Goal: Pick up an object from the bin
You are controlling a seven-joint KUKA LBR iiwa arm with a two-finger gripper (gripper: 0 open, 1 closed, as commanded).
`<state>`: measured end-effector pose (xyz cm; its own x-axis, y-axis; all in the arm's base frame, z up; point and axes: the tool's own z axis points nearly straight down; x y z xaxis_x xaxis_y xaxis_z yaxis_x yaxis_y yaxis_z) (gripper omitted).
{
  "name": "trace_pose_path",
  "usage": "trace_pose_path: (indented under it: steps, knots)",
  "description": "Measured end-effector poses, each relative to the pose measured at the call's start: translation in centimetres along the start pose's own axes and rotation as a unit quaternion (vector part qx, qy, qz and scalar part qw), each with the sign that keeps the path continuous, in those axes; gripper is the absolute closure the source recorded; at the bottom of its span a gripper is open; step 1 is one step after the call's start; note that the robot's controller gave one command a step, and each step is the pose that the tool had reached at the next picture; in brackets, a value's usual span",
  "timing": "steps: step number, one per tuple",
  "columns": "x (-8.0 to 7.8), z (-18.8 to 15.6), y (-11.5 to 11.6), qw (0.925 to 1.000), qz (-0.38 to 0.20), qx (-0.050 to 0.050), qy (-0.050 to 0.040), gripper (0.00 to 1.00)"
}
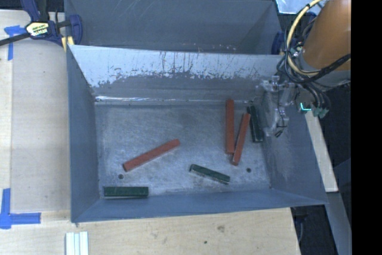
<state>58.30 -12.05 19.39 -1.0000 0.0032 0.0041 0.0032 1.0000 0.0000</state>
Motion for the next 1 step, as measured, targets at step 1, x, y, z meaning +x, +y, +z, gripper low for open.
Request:
trace_pose_path:
  steps: [1]
  knots:
    - [-1.76,12.53,-0.23,0.9904,-0.138,0.001,-0.0037,0.0]
